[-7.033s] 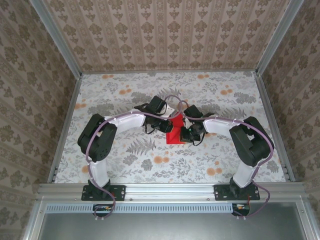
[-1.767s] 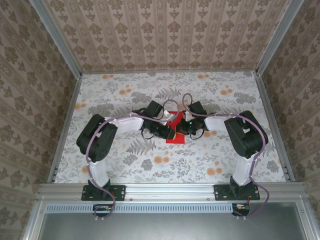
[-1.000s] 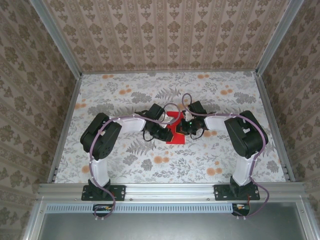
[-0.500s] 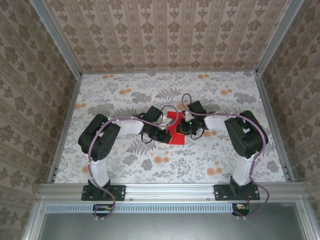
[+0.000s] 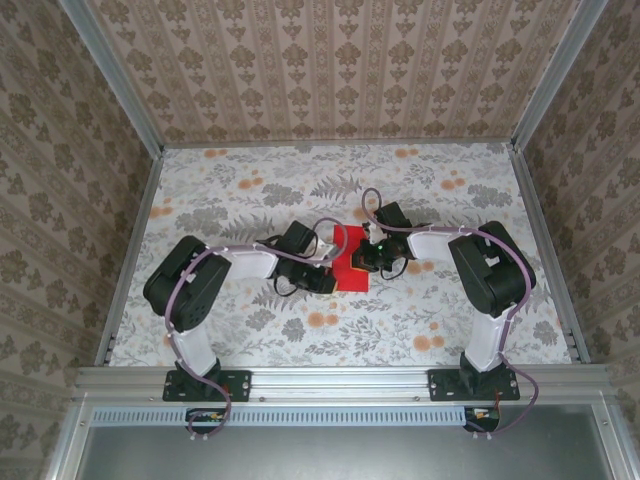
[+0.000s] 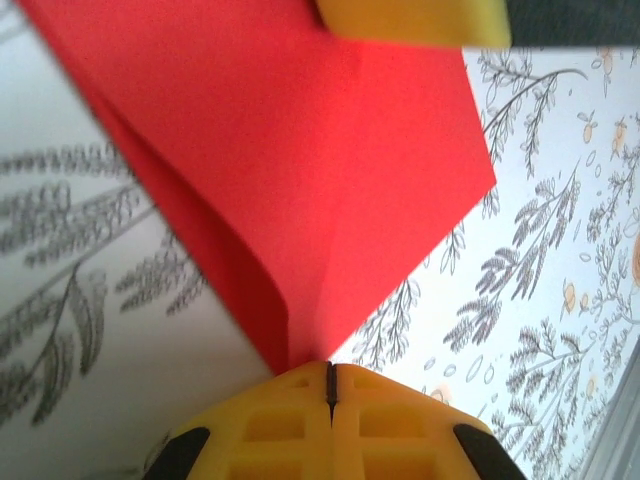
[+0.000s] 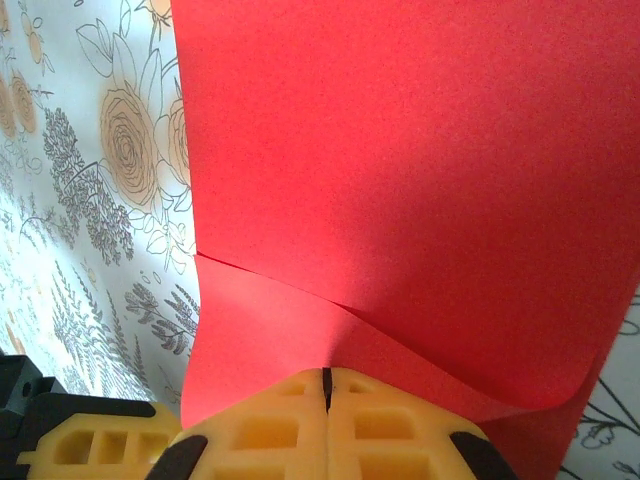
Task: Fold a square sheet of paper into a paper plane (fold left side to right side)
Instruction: Fold the triangle a second time at the center of the table.
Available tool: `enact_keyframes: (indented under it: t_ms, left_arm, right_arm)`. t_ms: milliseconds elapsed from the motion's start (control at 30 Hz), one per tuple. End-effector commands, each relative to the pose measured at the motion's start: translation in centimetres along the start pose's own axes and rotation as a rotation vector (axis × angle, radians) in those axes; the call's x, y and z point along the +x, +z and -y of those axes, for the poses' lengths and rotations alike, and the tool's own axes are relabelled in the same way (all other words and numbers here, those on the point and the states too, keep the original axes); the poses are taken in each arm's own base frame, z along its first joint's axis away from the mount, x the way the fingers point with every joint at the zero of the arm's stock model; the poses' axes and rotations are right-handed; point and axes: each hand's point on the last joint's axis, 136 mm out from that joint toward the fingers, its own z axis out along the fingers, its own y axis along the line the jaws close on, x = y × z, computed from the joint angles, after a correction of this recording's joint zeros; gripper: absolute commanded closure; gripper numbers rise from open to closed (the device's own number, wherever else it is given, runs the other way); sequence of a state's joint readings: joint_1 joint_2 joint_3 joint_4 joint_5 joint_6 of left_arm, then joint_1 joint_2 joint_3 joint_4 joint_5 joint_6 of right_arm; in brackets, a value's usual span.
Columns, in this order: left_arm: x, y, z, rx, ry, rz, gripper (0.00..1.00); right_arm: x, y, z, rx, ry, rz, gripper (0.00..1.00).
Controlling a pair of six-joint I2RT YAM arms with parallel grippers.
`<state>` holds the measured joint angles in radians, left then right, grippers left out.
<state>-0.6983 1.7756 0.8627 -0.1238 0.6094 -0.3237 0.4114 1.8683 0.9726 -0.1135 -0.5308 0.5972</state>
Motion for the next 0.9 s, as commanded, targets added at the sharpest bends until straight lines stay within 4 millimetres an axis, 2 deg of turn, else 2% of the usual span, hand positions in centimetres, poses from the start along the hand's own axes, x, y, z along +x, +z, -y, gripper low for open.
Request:
enact_keyframes:
  t_ms: [0, 167, 300, 533, 867]
  left_arm:
    - [0.6, -1.2, 0.2, 0.015, -0.056, -0.012, 0.99]
    - [-2.2, -3.2, 2.2, 0.096, -0.020, 0.060, 0.97]
    - [-3.5, -2.7, 2.6, 0.118, -0.001, 0.064, 0.96]
    - [-3.1, -0.4, 1.7, 0.100, 0.001, 0.018, 0.94]
    - [-1.3, 0.7, -1.8, -0.066, -0.037, -0.027, 0.94]
  right_arm:
    - [1.2, 0.7, 3.3, 0.121, 0.038, -0.038, 1.00]
    - [1.0, 0.6, 3.1, 0.118, 0.037, -0.035, 1.00]
    - [1.0, 0.6, 3.0, 0.115, 0.039, -0.038, 1.00]
    - [1.0, 0.6, 2.8, 0.112, 0.035, -0.039, 1.00]
    - [0.3, -0.3, 1.8, 0.093, 0.005, -0.005, 1.00]
